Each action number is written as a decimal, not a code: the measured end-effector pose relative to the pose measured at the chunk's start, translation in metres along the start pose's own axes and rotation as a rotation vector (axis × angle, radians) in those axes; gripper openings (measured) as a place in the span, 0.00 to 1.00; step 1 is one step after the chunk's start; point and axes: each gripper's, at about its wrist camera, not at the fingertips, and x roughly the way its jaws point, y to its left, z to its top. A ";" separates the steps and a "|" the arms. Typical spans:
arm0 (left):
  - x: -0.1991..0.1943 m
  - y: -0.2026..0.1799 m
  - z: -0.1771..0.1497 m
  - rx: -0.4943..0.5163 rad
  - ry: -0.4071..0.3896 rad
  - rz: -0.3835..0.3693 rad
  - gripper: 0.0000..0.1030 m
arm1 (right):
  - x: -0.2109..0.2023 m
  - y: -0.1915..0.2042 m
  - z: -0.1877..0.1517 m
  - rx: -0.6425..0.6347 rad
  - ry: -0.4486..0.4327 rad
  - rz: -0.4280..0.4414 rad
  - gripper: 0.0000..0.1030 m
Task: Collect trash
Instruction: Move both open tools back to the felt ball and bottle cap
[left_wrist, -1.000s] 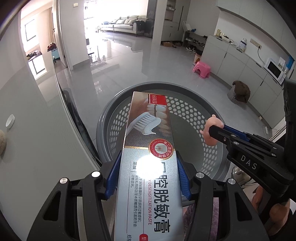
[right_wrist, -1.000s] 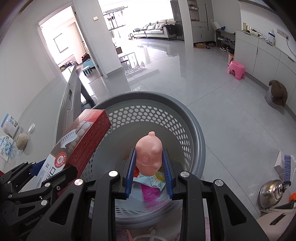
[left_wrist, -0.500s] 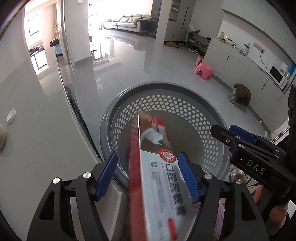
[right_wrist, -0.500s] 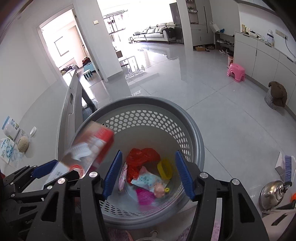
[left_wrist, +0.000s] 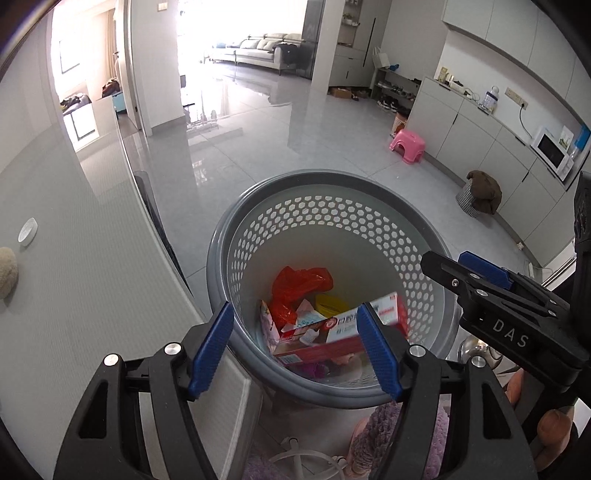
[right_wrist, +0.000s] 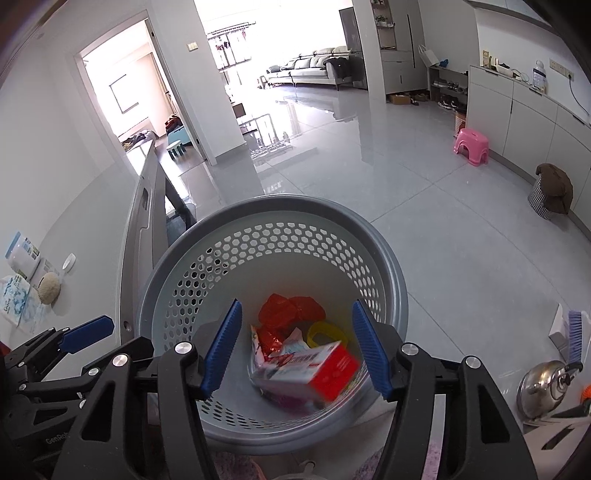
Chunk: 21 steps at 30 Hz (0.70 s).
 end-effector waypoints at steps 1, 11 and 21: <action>-0.001 0.000 0.000 0.000 -0.002 0.001 0.66 | -0.001 0.001 -0.001 0.000 -0.001 0.001 0.58; -0.008 0.004 -0.002 -0.006 -0.019 0.004 0.66 | -0.009 0.008 0.001 -0.013 -0.014 -0.003 0.61; -0.025 0.012 -0.009 -0.019 -0.052 0.016 0.66 | -0.025 0.021 -0.002 -0.039 -0.042 0.006 0.67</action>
